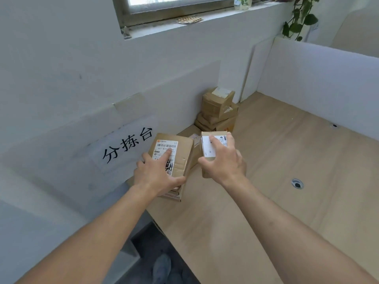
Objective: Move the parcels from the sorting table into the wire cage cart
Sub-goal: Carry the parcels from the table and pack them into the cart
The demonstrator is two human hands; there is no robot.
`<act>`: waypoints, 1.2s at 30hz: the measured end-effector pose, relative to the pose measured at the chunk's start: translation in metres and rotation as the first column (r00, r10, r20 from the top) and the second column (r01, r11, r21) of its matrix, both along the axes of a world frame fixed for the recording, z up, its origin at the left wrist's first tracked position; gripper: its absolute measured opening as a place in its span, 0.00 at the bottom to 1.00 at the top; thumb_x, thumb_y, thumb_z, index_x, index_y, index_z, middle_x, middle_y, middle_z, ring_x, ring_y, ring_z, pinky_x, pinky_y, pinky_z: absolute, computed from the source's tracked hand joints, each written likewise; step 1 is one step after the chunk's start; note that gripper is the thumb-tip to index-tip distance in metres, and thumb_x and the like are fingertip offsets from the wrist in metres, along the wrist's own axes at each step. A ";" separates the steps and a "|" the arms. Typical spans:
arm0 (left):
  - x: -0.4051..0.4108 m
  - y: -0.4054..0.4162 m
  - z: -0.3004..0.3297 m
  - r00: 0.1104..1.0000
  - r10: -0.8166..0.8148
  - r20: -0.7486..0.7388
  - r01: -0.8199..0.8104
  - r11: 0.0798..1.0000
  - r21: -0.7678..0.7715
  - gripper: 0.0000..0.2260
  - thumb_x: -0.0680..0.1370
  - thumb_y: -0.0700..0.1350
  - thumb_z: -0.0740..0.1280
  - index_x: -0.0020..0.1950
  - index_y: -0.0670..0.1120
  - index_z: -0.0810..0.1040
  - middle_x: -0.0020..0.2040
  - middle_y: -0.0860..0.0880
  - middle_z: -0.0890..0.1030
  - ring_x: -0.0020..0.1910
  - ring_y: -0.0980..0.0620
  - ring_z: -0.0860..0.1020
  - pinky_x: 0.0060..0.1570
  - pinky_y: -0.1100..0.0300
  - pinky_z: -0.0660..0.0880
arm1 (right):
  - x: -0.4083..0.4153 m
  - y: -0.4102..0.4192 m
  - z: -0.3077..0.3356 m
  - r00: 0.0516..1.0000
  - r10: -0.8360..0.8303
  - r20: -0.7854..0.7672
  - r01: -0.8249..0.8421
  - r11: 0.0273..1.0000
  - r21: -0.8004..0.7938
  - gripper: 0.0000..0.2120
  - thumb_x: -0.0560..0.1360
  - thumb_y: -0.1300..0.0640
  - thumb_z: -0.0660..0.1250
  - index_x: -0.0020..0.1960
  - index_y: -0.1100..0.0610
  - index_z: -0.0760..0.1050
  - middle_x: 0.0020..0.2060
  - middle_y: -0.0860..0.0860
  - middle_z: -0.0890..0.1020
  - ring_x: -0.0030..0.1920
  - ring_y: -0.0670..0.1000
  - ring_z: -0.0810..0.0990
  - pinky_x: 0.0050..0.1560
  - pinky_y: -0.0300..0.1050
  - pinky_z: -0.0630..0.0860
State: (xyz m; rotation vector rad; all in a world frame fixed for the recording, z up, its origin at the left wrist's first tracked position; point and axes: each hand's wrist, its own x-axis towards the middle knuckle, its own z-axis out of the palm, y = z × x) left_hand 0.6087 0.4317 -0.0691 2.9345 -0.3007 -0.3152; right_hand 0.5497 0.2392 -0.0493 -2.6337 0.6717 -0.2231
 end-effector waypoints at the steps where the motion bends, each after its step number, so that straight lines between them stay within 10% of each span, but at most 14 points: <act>1: -0.009 0.006 -0.001 1.000 0.016 0.003 -0.016 1.000 0.001 0.50 0.63 0.78 0.66 0.81 0.67 0.52 0.65 0.41 0.65 0.63 0.38 0.70 0.62 0.45 0.74 | -0.005 0.005 -0.003 1.000 0.020 -0.002 -0.020 1.000 0.001 0.36 0.71 0.39 0.69 0.78 0.41 0.65 0.82 0.53 0.54 0.57 0.63 0.77 0.55 0.51 0.74; 36: -0.378 0.316 -0.115 0.754 0.623 -0.210 -0.638 0.770 -0.004 0.50 0.64 0.78 0.65 0.82 0.66 0.50 0.73 0.37 0.62 0.67 0.34 0.69 0.65 0.41 0.73 | -0.248 0.335 -0.128 0.731 0.637 -0.245 -0.661 0.750 -0.023 0.36 0.75 0.36 0.67 0.78 0.43 0.58 0.81 0.55 0.53 0.62 0.64 0.76 0.53 0.55 0.81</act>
